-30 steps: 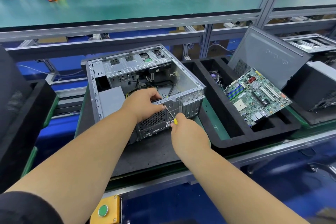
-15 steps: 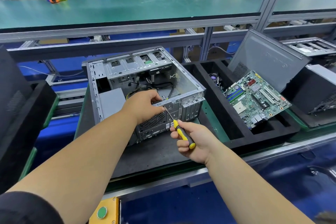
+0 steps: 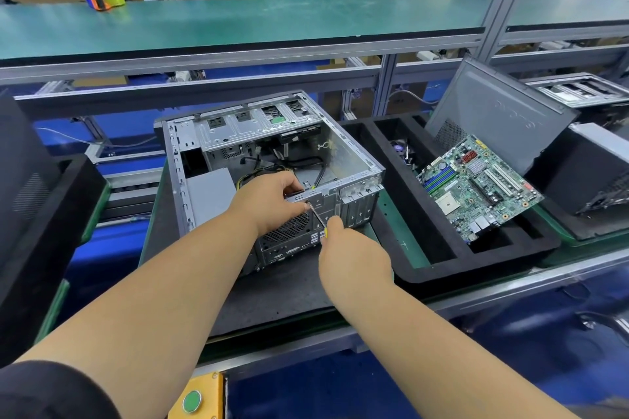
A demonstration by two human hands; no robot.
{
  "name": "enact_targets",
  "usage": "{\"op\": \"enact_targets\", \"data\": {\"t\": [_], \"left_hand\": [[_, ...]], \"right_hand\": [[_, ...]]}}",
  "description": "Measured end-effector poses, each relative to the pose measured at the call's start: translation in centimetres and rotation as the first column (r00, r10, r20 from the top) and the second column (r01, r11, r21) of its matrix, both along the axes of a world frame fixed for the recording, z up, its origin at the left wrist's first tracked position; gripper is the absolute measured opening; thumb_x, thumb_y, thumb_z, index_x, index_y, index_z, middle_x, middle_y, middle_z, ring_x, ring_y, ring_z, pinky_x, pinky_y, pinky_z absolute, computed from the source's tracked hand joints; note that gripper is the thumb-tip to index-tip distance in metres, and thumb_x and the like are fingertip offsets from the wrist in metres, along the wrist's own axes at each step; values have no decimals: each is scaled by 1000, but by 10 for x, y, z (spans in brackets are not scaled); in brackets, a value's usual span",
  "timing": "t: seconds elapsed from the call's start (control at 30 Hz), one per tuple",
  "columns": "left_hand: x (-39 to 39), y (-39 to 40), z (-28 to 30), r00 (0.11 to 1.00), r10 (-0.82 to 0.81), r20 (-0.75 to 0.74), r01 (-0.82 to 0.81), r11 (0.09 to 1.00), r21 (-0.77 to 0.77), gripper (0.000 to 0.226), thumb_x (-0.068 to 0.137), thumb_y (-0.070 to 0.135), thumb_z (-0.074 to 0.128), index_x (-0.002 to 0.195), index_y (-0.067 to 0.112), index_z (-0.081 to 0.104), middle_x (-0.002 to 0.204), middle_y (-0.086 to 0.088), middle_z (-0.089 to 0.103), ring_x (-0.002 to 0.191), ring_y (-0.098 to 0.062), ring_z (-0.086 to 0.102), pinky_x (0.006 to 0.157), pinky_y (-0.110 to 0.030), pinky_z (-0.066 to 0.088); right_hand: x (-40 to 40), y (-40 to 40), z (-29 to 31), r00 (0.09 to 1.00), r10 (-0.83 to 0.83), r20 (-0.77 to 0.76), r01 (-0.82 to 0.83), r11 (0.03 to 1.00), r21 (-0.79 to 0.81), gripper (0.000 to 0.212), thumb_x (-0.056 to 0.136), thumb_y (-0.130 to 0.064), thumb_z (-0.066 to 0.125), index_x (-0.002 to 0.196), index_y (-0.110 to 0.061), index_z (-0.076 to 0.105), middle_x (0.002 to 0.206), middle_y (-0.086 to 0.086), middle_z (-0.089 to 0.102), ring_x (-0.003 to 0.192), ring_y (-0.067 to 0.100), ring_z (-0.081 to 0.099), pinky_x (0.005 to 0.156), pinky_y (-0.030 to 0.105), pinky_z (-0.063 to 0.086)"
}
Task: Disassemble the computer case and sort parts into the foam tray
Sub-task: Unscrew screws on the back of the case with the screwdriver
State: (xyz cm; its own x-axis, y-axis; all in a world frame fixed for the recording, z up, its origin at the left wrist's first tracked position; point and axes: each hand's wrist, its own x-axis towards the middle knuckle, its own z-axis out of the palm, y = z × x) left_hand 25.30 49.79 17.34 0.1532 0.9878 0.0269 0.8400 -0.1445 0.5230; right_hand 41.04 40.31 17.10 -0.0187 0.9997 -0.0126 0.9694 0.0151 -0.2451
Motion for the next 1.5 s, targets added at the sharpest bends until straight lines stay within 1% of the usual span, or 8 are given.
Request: {"op": "enact_targets", "data": {"t": [0.17,0.33,0.47,0.63,0.9,1.2,1.33,1.5], "left_hand": [[-1,0,0,1000,-5,-9,5,1000,3,25,79,49,73,97,37,62,99,17,66,94,-10,61,84,-34,52],[-2,0,-1,1000,-5,-10,5,1000,20,23,78,49,73,95,39,62,96,19,65,93,-9,60,82,-33,52],[-2,0,-2,1000,-5,2,5,1000,23,23,78,48,74,95,39,61,95,19,64,93,-8,60,82,-31,51],[-2,1,-2,1000,2,-2,-2,1000,16,25,77,49,74,96,39,61,99,19,64,95,-9,60,84,-33,51],[-1,0,-2,1000,5,1,-5,1000,12,25,79,47,74,98,36,64,99,17,66,95,-11,61,85,-36,53],[0,0,-3,1000,1,-17,0,1000,14,24,79,49,72,98,38,62,98,18,66,94,-11,61,83,-35,53],[0,1,-3,1000,6,-28,-5,1000,24,24,78,51,72,97,38,62,99,19,66,96,-10,61,84,-35,52],[-1,1,-3,1000,3,-30,-2,1000,28,24,78,52,72,95,39,61,97,19,66,95,-10,60,82,-34,51]], "right_hand": [[10,6,2,960,-17,-278,-17,993,-118,22,101,-35,45,107,-15,48,89,3,60,81,27,58,58,32,35],[25,9,6,122,-666,-736,-194,711,-676,42,99,-37,49,88,-1,66,64,7,57,43,12,37,48,22,30],[30,9,4,-46,-724,-688,-348,657,-669,42,102,-31,45,83,0,65,66,7,59,48,10,43,48,18,37],[24,5,-5,43,-651,-758,-261,725,-637,35,104,-32,45,84,-8,61,55,-2,50,34,7,28,35,18,26],[19,1,-2,924,-85,-374,21,985,-171,32,104,-37,40,84,-14,50,81,0,61,72,19,52,62,33,40],[19,8,3,963,-54,-265,39,997,-64,27,96,-37,54,78,-18,46,80,0,57,72,23,49,58,31,33],[27,11,6,468,-456,-757,2,857,-515,40,96,-47,54,85,-10,64,73,3,55,47,14,38,50,25,31],[35,12,1,-10,-729,-685,-343,646,-682,46,103,-34,41,85,1,67,68,9,62,43,9,39,43,19,33]]}}
